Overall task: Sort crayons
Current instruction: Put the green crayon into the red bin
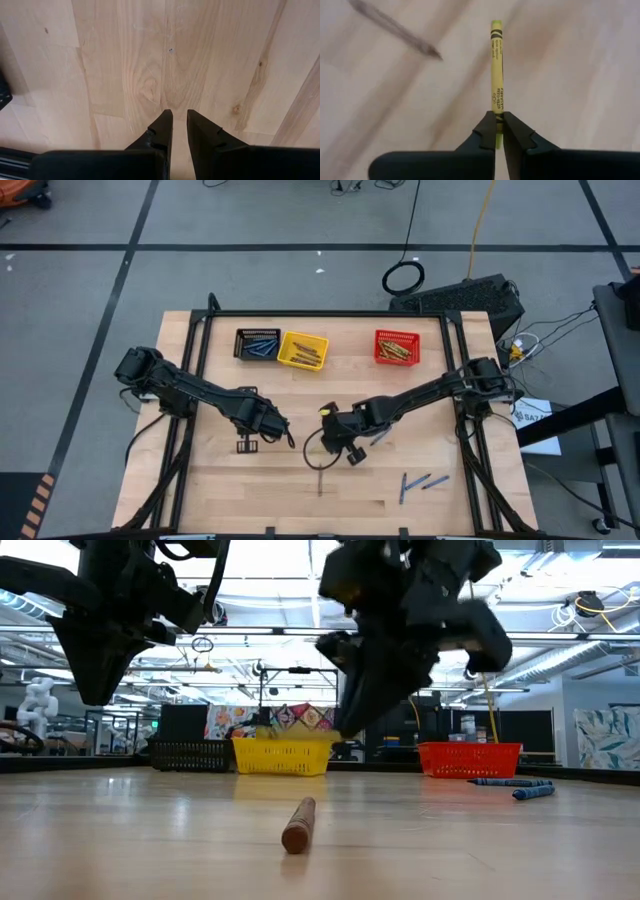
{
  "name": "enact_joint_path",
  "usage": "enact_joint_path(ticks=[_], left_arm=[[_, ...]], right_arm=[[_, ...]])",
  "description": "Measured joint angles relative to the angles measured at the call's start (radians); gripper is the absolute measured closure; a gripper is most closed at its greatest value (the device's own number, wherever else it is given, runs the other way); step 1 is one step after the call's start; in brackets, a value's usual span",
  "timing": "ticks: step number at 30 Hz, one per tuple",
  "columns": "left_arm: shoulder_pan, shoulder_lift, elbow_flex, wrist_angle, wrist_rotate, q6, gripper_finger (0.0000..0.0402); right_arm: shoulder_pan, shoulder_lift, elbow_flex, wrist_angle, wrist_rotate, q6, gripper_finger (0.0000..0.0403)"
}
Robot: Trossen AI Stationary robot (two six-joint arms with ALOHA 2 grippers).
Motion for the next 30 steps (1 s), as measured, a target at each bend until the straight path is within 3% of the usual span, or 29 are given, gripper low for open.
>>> enact_joint_path(ticks=[3, 17, 30], left_arm=[[0.0, 0.0, 0.0, 0.0, 0.0, 0.0, 0.0352], [0.0, 0.0, 0.0, -0.001, -0.003, -0.005, 0.0352], [0.0, 0.0, 0.0, -0.001, -0.007, -0.002, 0.0352]], right_arm=[[-0.009, -0.008, 0.0, -0.051, 0.048, 0.041, 0.0402], [-0.069, -0.031, 0.0, -0.196, 0.054, 0.263, 0.0402], [-0.136, -0.201, 0.001, -0.365, 0.273, 0.398, 0.0402]])
